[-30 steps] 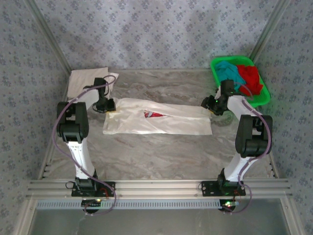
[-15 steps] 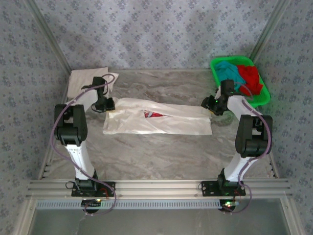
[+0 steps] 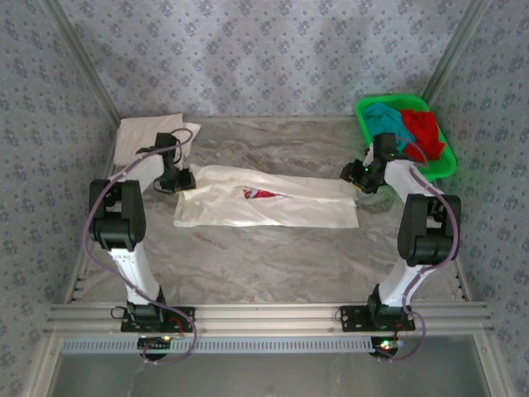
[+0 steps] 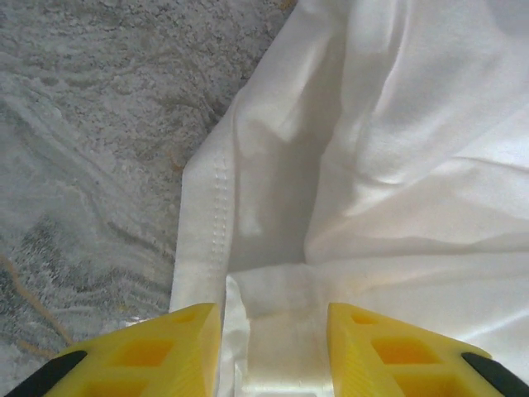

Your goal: Fold and stack the t-shirts

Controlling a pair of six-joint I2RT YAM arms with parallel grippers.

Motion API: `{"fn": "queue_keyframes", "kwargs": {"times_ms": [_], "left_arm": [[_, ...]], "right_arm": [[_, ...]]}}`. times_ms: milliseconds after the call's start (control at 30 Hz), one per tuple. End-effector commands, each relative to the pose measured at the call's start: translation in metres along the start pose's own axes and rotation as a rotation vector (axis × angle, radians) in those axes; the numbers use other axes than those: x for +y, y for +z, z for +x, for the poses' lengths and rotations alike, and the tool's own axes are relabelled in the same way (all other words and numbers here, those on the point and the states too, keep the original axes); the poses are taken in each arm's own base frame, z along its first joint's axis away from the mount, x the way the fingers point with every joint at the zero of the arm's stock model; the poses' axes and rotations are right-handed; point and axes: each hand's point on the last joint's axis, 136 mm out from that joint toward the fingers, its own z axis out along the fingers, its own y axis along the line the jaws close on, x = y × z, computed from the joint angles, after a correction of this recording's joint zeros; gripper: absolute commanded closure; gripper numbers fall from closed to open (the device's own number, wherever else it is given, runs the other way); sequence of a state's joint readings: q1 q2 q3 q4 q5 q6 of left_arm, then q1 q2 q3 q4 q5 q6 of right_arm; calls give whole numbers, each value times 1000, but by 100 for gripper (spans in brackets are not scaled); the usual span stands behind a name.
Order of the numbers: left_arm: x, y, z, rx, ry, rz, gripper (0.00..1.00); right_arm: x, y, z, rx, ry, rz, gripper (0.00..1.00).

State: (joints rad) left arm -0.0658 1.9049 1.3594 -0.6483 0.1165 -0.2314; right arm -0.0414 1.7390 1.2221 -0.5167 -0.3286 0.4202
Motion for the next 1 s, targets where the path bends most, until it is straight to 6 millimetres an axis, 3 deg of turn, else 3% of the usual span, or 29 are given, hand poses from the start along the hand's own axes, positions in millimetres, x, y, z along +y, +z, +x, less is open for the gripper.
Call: {"fn": "queue_keyframes", "kwargs": {"times_ms": [0, 100, 167, 333, 433, 533, 700, 767, 967], "left_arm": [[-6, -15, 1, -33, -8, 14, 61], [-9, -14, 6, -32, -1, 18, 61], [-10, -12, 7, -29, 4, 20, 67], [-12, -2, 3, -21, 10, 28, 66], [-13, 0, 0, -22, 12, 32, 77], [-15, -1, 0, -28, 16, 34, 77], [-14, 1, 3, -15, 20, 31, 90], [-15, -2, 4, -18, 21, 31, 100], [-22, -32, 3, -79, 38, 26, 100]], "right_arm": [[2, -3, -3, 3, -20, 11, 48], [4, -3, -4, 2, -21, 10, 48], [4, -2, -3, 4, -20, 11, 48], [4, 0, -3, 9, -21, 11, 48], [4, -2, -1, 9, -23, 14, 48], [3, -3, 1, 17, -25, 18, 48], [1, -3, 0, 12, -20, 16, 48], [2, -3, 0, 8, -21, 13, 48], [2, -5, 0, 8, -24, 17, 48]]}}
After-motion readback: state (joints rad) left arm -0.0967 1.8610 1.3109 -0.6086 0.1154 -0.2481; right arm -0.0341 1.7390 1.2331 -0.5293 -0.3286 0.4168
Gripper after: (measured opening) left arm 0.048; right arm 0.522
